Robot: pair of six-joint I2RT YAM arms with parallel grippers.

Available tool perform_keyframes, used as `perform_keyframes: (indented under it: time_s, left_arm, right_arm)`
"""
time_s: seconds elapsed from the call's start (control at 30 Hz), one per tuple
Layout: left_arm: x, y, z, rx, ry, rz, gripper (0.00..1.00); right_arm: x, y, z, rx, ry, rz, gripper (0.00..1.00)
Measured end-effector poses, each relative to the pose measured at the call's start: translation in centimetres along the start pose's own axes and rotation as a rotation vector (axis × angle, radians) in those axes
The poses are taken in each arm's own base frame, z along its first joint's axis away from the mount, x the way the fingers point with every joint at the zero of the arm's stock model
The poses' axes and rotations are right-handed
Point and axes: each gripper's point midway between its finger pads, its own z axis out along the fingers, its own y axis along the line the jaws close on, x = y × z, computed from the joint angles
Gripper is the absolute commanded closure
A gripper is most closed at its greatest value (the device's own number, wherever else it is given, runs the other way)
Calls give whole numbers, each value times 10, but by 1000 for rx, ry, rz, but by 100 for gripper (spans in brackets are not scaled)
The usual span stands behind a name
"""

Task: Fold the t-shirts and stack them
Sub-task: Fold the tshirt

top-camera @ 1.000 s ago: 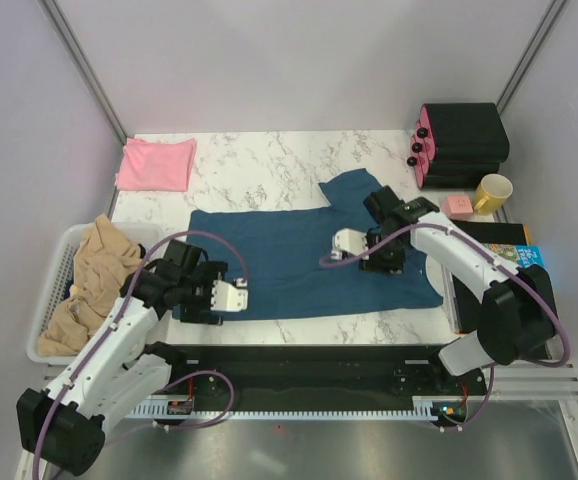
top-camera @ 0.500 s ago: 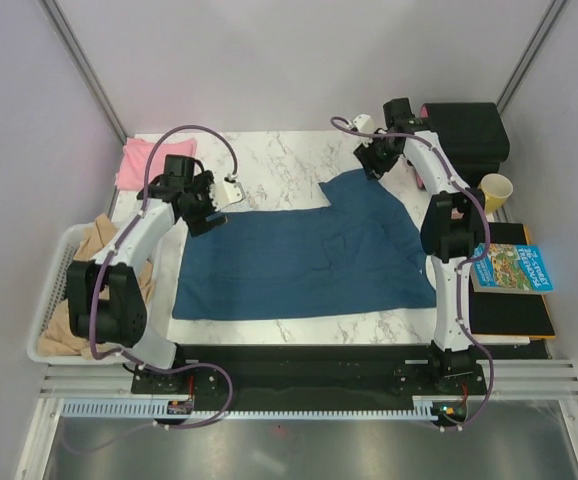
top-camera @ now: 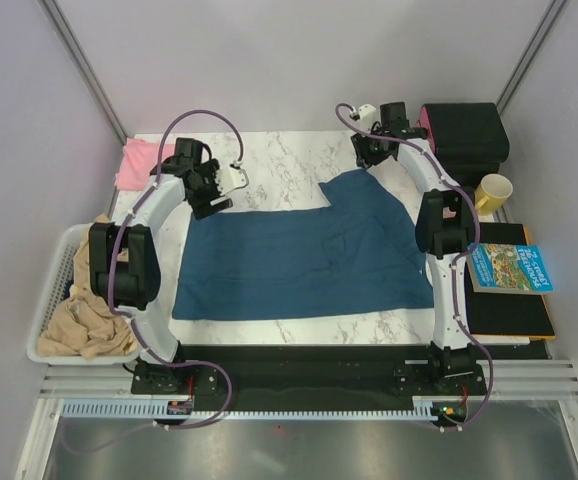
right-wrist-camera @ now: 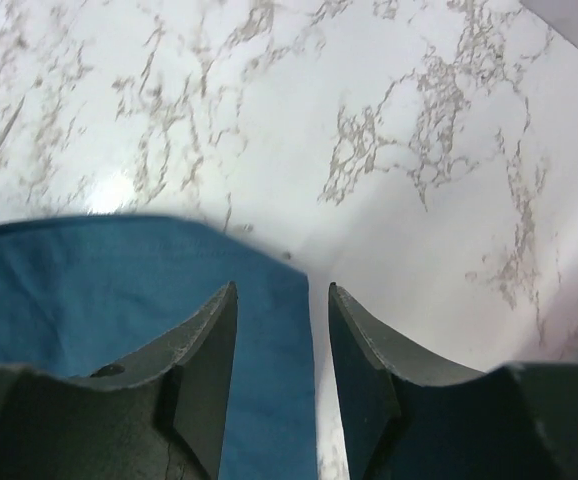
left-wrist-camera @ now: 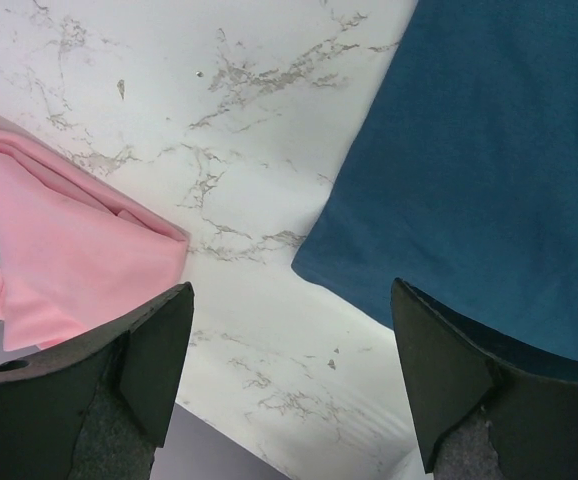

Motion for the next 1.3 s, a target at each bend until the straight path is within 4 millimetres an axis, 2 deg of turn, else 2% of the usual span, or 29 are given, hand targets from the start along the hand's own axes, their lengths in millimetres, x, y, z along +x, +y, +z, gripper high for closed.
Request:
perform_keyframes:
  time_s: [0.1,0.33,0.67,0.9,1.0,1.03,1.2,1.23,1.3]
  left_arm:
    - [-1,1,2,10,4,7,14]
    - [-1,-9,5,49,19,24,15]
    - [0,-6,4,49,42,35,15]
    - [3,-7,19,86,60,66,14]
    - [6,-6,27,100,73,90,14]
    - [6,-5,29,101,77,98,14]
    - [7,3,37,100,88,127,14]
    - [6,4,38,99,88,131,14]
    - [6,5,38,98,87,138,14]
  right_arm:
    - [1,-4,14,17,-19,34,50]
    - [26,-5,46,20,3,115,52]
    - [23,-7,45,22,-13,166,53]
    - [24,-2,46,-9,-16,168,59]
    - [26,1,47,-21,-12,166,66]
    - [27,1,47,-23,-12,165,71]
    - [27,3,46,-31,-10,156,85]
    - [28,3,45,-32,-8,156,93]
    - [29,4,44,-31,-4,155,98]
